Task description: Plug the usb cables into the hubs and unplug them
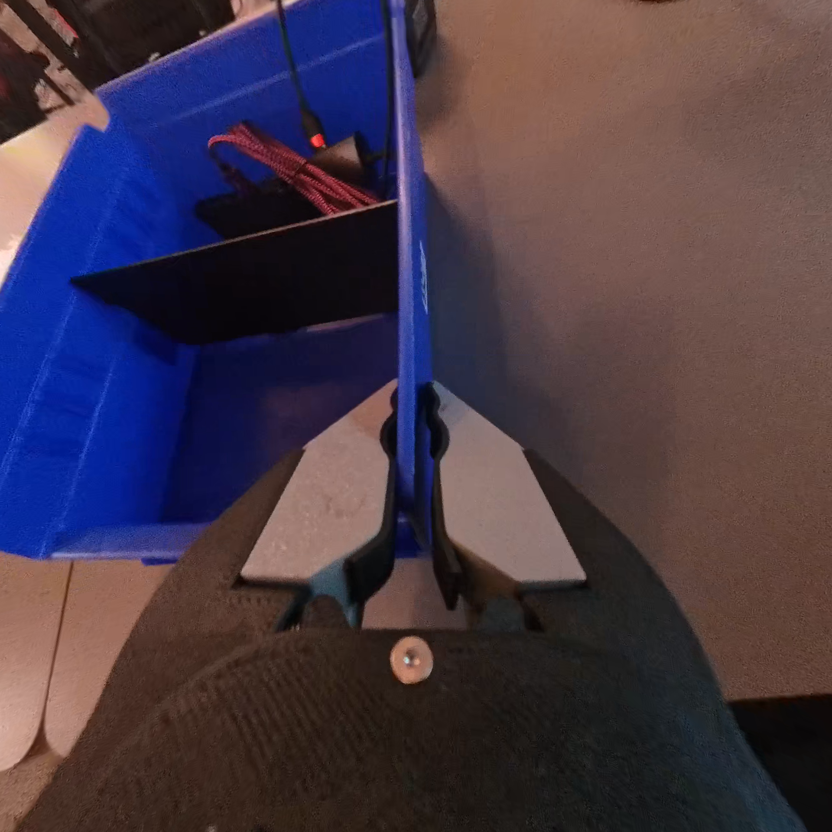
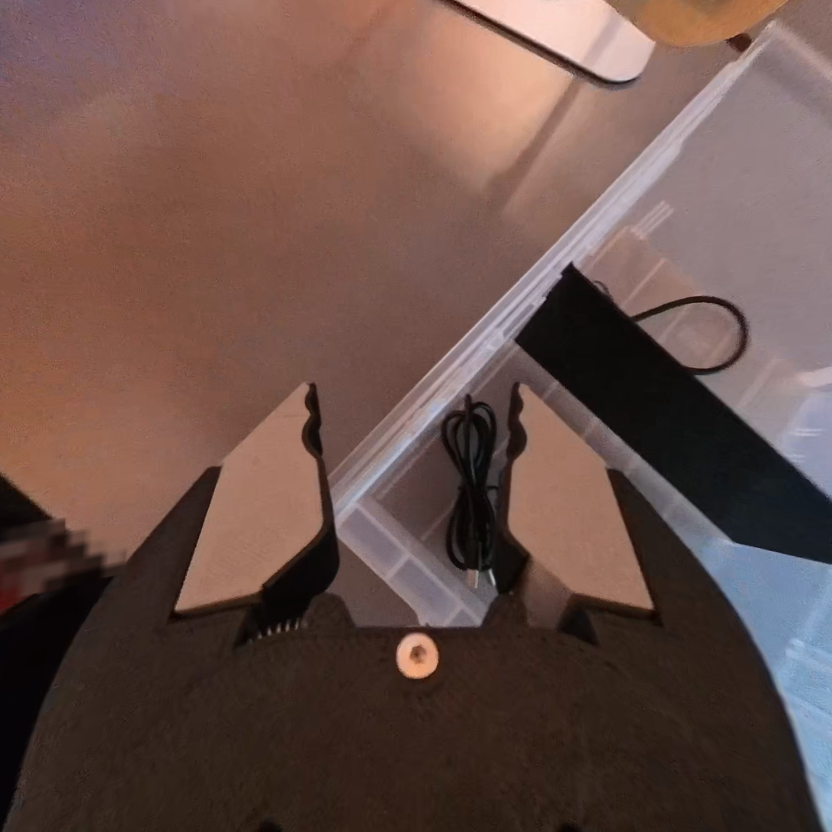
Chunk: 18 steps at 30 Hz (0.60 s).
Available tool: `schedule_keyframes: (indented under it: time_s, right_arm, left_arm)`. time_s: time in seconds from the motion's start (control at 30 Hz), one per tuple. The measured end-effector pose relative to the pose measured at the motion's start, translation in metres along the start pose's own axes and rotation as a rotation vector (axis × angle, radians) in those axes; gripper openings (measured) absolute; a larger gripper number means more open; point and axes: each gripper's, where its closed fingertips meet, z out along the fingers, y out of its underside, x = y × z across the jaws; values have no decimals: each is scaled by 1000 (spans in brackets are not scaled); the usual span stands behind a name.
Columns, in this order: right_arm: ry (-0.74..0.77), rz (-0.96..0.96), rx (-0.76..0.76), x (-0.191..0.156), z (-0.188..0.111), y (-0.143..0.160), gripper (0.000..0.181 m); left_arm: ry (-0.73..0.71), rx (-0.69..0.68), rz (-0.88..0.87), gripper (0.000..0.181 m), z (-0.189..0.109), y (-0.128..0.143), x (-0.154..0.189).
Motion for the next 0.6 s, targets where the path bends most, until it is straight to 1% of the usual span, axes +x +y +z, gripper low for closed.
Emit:
schedule_keyframes:
  time_s: [0.03, 0.1, 0.17, 0.23, 0.33, 0.37, 0.4, 0.43, 0.5, 0.6]
  right_arm:
    - [-41, 37, 22, -2, 0, -2, 75]
    - [-79, 72, 37, -3, -1, -2, 74]
    - [-96, 77, 41, -9, 0, -3, 57]
    - [-52, 64, 41, -9, 1, -3, 56]
    - [-19, 65, 48, -12, 1, -4, 61]
    - [-13, 78, 56, -12, 0, -5, 61]
    - [6, 83, 54, -11, 0, -2, 53]
    - [34, 85, 42, -10, 0, 1, 49]
    - [130, 70, 22, -3, -4, 6, 31]
    - [425, 23, -143, 31, -28, 37, 7]
  left_arm:
    - [2, -5, -13, 7, -2, 4, -5]
    - [-6, -9, -29, 7, -5, 8, -13]
    - [-14, -11, -29, 6, -5, 9, -16]
    - [-8, -20, -25, 5, -3, 8, -15]
    - [5, -2, 24, 6, 1, 4, -11]
    - [7, 1, 31, 7, 1, 3, -10]
    - [12, 4, 37, 8, 1, 3, -10]
    - [21, 8, 40, 9, 1, 3, -9]
    - [44, 2, 37, 10, 0, 3, -9]
    - [89, -7, 9, 12, -2, 5, -7]
